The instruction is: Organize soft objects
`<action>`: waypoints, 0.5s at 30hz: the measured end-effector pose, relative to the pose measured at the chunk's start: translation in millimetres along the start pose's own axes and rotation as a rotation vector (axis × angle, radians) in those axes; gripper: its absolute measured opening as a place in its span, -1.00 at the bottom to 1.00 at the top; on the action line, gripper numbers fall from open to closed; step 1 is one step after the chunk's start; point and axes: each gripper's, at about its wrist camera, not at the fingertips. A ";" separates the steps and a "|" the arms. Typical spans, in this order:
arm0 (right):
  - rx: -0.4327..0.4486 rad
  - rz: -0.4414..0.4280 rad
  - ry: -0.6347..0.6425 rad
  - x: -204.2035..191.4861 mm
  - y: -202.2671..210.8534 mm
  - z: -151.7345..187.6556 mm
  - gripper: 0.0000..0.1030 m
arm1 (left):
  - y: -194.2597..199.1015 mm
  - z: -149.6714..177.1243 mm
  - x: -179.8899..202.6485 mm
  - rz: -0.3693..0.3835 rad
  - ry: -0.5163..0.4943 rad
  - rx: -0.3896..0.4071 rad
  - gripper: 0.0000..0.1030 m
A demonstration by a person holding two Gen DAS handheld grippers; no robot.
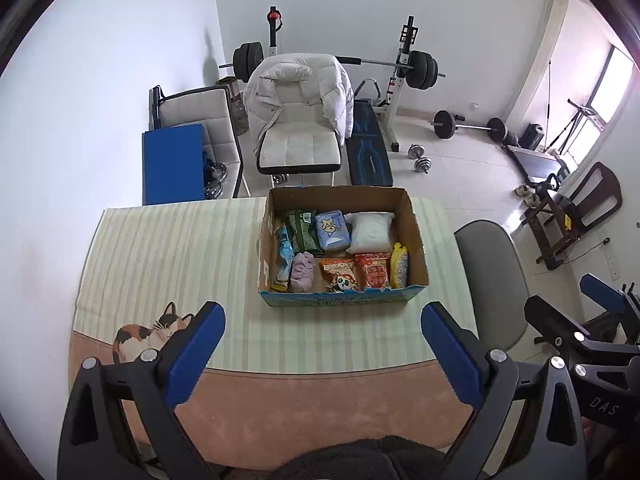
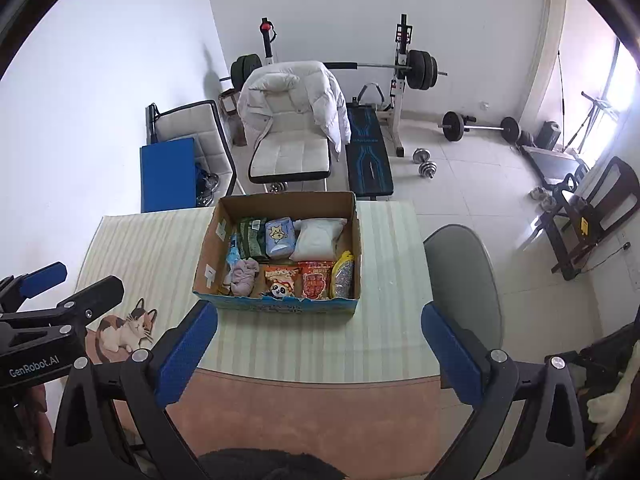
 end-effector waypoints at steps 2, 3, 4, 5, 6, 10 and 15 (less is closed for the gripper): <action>0.004 0.015 0.006 -2.3 13.9 5.3 1.00 | 8.6 2.3 -1.3 -0.017 0.000 0.017 0.96; 0.005 0.018 0.005 -1.8 20.3 7.8 1.00 | 11.0 3.8 -1.2 -0.024 0.000 0.023 0.96; 0.007 0.016 0.003 -1.9 25.9 10.1 1.00 | 14.0 4.8 -1.9 -0.029 0.000 0.029 0.96; 0.009 0.015 0.000 -1.5 31.2 11.6 1.00 | 16.0 5.6 -2.6 -0.033 0.002 0.034 0.96; 0.014 0.020 -0.005 -0.8 37.2 13.9 1.00 | 16.8 6.2 -2.4 -0.036 0.003 0.036 0.96; 0.036 0.042 -0.023 4.6 50.0 15.6 1.00 | 20.9 9.1 -3.8 -0.035 0.012 0.055 0.96; 0.065 0.074 -0.030 8.3 54.3 9.4 1.00 | 25.2 6.8 -0.8 -0.043 -0.001 0.103 1.00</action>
Point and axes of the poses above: each gripper's, at about its wrist camera, not at the fingertips, and y roughly against the way its jaws point, x to its right, z to its underside
